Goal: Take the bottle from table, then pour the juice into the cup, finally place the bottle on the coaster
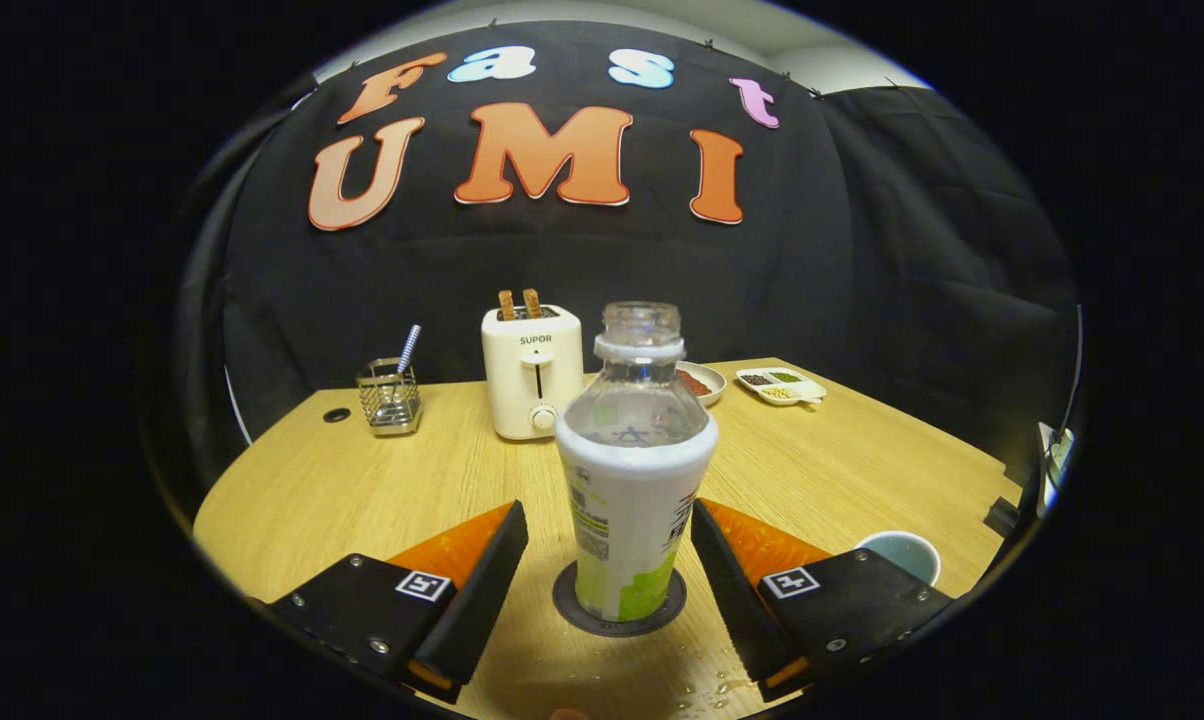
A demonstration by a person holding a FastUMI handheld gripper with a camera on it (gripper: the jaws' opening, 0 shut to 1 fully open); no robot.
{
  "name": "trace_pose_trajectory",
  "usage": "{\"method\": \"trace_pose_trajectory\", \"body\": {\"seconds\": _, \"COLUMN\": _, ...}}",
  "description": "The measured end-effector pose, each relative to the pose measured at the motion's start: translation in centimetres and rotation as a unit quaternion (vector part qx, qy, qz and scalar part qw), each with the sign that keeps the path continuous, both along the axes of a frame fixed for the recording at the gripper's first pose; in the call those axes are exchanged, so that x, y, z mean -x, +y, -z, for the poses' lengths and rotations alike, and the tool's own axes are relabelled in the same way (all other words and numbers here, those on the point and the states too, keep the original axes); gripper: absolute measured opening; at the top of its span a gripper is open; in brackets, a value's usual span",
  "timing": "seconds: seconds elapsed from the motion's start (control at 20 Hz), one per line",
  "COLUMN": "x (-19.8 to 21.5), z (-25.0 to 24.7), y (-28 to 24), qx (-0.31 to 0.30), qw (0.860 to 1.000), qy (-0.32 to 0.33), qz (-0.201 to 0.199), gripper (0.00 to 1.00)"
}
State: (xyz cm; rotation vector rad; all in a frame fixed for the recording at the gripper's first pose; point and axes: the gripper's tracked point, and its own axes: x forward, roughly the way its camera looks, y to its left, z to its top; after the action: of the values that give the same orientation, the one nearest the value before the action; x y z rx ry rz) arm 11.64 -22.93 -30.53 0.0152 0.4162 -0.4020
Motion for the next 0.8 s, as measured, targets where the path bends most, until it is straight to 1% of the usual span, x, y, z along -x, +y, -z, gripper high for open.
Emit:
{"method": "trace_pose_trajectory", "body": {"seconds": 0.15, "x": 1.1, "z": -4.0, "y": 1.4, "qx": 0.003, "qw": 1.000, "qy": -0.028, "qz": -0.003, "gripper": 0.97}}
{"method": "trace_pose_trajectory", "body": {"seconds": 0.25, "x": 1.7, "z": -7.5, "y": 3.1, "qx": 0.015, "qw": 0.999, "qy": -0.043, "qz": -0.018, "gripper": 0.97}}
{"method": "trace_pose_trajectory", "body": {"seconds": 0.4, "x": 3.1, "z": -12.1, "y": 5.4, "qx": 0.029, "qw": 0.998, "qy": -0.057, "qz": -0.019, "gripper": 0.97}}
{"method": "trace_pose_trajectory", "body": {"seconds": 0.45, "x": 3.5, "z": -13.6, "y": 6.7, "qx": 0.026, "qw": 0.997, "qy": -0.063, "qz": -0.025, "gripper": 0.97}}
{"method": "trace_pose_trajectory", "body": {"seconds": 0.65, "x": 5.4, "z": -18.6, "y": 13.0, "qx": -0.003, "qw": 0.992, "qy": -0.097, "qz": -0.076, "gripper": 0.97}}
{"method": "trace_pose_trajectory", "body": {"seconds": 0.7, "x": 6.1, "z": -19.5, "y": 14.7, "qx": -0.010, "qw": 0.990, "qy": -0.106, "qz": -0.093, "gripper": 0.97}}
{"method": "trace_pose_trajectory", "body": {"seconds": 0.8, "x": 7.6, "z": -20.7, "y": 17.2, "qx": -0.017, "qw": 0.987, "qy": -0.115, "qz": -0.112, "gripper": 0.97}}
